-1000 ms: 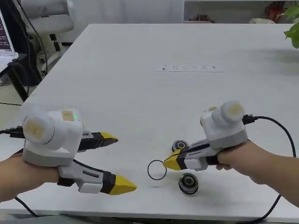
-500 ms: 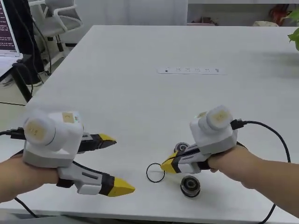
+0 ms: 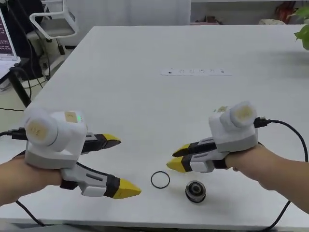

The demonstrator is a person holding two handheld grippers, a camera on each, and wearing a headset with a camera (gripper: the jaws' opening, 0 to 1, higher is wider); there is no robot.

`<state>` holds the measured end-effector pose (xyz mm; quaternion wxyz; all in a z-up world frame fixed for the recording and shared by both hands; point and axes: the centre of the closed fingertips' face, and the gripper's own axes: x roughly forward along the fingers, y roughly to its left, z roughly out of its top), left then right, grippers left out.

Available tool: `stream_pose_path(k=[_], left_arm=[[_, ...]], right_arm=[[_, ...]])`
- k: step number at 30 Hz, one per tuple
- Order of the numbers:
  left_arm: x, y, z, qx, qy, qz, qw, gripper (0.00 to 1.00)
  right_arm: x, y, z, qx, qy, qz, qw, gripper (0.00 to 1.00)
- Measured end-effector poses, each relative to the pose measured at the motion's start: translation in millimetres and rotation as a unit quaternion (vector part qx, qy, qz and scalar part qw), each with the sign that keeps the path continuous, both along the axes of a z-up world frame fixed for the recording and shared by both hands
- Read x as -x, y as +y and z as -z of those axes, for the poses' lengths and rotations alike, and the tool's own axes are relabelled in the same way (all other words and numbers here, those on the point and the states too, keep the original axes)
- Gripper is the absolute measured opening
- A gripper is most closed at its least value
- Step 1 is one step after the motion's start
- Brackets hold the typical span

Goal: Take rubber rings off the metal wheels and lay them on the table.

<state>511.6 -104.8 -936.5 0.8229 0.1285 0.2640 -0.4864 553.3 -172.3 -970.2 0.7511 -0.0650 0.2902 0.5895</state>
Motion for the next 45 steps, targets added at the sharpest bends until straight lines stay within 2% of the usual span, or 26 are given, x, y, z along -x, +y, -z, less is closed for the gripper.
stream_pose_path(k=[8, 12, 18, 25, 33, 45], left_arm=[[-4.3, -13.5, -5.2, 0.001, -0.004, 0.017, 0.9999, 0.81], [-7.4, -21.6, -8.6, 0.001, -0.009, 0.026, 0.9996, 0.8], [-12.1, -32.9, -11.8, 0.0, -0.013, 0.037, 0.9992, 0.79], [-13.5, -50.6, -10.9, -0.001, -0.013, 0.053, 0.9985, 0.78], [-11.7, -69.0, -4.6, -0.001, -0.006, 0.071, 0.9974, 0.75], [-4.2, -92.8, 14.9, -0.002, 0.014, 0.096, 0.9953, 0.66]], right_arm=[[-3.9, -19.9, -23.6, -0.034, -0.017, 0.022, 0.999, 0.25], [-6.3, -31.3, -35.0, -0.05, -0.031, 0.033, 0.9977, 0.32], [-4.3, -48.2, -40.2, -0.053, -0.039, 0.043, 0.9969, 0.36], [9.3, -62.0, -34.5, -0.045, -0.037, 0.038, 0.9976, 0.37], [23.6, -70.7, -21.0, -0.036, -0.027, 0.029, 0.9986, 0.37], [40.7, -74.7, 4.5, -0.016, -0.015, 0.004, 0.9998, 0.34]])
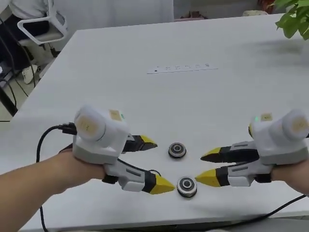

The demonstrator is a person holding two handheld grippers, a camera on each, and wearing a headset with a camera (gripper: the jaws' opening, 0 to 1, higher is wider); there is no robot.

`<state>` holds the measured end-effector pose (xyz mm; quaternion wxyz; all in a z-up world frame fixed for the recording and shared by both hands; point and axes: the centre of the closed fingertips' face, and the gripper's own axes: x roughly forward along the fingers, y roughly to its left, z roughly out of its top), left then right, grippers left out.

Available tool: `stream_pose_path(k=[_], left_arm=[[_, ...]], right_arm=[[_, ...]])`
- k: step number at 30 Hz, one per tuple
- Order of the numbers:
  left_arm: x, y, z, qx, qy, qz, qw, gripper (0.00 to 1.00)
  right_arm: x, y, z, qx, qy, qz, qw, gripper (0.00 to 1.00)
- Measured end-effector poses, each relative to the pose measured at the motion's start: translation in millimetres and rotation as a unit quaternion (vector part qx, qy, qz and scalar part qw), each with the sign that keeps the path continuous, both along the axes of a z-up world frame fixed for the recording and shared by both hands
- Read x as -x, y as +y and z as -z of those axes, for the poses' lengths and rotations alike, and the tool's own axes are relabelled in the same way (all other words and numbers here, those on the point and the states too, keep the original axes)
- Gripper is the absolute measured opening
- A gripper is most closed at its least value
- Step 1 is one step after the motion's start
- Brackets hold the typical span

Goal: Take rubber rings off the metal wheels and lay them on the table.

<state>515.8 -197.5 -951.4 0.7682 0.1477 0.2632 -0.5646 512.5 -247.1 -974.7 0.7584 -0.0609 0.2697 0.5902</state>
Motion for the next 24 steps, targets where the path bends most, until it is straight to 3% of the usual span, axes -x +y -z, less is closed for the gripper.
stream_pose_path(k=[24], left_arm=[[12.4, -29.4, 33.8, -0.021, 0.026, 0.037, 0.9988, 0.42]], right_arm=[[15.6, -0.4, 38.3, 0.032, 0.014, -0.032, 0.9989, 0.25]])
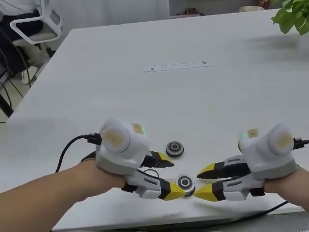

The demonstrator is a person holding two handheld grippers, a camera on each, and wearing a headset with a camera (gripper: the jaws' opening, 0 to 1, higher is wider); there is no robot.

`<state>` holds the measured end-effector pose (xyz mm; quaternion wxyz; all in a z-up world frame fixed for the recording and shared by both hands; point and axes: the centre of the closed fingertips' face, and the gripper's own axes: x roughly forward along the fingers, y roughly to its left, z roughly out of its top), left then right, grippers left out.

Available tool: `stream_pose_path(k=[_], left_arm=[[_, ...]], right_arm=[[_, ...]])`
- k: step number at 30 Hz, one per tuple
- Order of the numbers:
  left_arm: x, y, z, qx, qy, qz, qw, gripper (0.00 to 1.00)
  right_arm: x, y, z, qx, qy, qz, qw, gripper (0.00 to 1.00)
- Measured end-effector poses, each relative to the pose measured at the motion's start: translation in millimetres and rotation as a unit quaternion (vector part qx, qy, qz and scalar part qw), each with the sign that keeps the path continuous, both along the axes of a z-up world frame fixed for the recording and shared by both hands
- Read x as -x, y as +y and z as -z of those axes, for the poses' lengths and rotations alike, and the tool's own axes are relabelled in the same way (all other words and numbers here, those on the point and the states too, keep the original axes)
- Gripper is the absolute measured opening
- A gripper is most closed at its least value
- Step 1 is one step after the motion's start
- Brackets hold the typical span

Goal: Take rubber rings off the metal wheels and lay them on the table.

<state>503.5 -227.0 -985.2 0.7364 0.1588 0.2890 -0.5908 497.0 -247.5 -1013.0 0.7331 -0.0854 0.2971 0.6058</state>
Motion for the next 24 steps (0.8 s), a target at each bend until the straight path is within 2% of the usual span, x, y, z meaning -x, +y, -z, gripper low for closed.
stream_pose_path(k=[13, 24], left_arm=[[0.9, -6.9, 10.6, -0.009, 0.005, 0.006, 0.9999, 0.28], [0.1, -10.5, 15.2, -0.017, -0.015, 0.012, 0.9997, 0.18]], right_arm=[[-2.7, 5.0, 3.9, -0.002, -0.006, 0.001, 1.0, 0.19], [-2.5, 6.9, 4.5, -0.003, -0.015, -0.002, 0.9999, 0.17]])
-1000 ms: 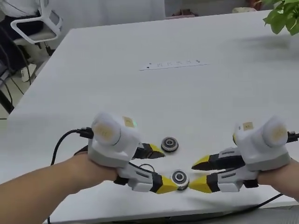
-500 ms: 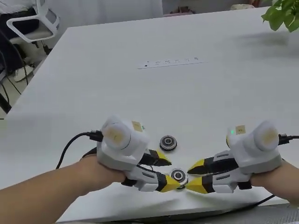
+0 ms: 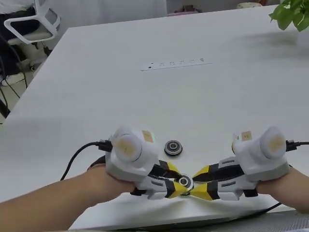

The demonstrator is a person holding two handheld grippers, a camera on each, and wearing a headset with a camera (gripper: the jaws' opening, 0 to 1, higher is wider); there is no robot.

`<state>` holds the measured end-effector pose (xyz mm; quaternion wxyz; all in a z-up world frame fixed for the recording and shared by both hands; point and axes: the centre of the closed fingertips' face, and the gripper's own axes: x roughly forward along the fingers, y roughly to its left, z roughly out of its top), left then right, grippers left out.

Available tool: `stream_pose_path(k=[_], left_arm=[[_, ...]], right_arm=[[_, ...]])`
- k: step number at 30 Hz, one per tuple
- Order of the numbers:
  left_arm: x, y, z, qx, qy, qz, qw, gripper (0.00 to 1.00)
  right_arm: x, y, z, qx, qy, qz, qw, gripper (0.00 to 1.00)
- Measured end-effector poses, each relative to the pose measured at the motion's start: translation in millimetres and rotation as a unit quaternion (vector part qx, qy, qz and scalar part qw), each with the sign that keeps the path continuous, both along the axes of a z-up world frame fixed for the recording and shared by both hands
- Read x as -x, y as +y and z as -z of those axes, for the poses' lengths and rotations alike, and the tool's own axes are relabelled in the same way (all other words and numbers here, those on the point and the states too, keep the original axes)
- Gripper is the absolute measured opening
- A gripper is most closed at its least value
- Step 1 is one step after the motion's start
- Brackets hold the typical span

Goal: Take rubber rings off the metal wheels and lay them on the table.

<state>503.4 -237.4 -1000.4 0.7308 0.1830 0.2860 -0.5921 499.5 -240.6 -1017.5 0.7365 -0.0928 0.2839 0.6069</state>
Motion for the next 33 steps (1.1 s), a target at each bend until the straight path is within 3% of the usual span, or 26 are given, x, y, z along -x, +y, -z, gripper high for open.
stream_pose_path(k=[10, 11, 16, 27, 33], left_arm=[[-0.5, -0.9, 2.0, -0.017, -0.054, 0.015, 0.9983, 0.14], [-2.0, -0.7, 1.3, -0.02, -0.068, 0.023, 0.9972, 0.14], [-0.6, 0.0, 2.3, -0.014, -0.065, 0.007, 0.9978, 0.14], [-0.9, 0.2, 2.0, -0.008, -0.065, 0.001, 0.9978, 0.14], [-1.0, 0.2, 1.5, -0.007, -0.065, -0.002, 0.9979, 0.14]], right_arm=[[1.1, 0.9, 0.9, 0.002, -0.009, 0.002, 1.0, 0.15], [1.1, 0.9, 1.1, 0.003, -0.01, 0.002, 0.9999, 0.15], [0.5, 0.0, 1.9, 0.01, -0.023, -0.006, 0.9997, 0.13], [1.5, -1.4, 2.2, 0.02, -0.021, -0.007, 0.9995, 0.11], [2.2, -4.8, 2.6, 0.019, -0.01, -0.001, 0.9998, 0.01]])
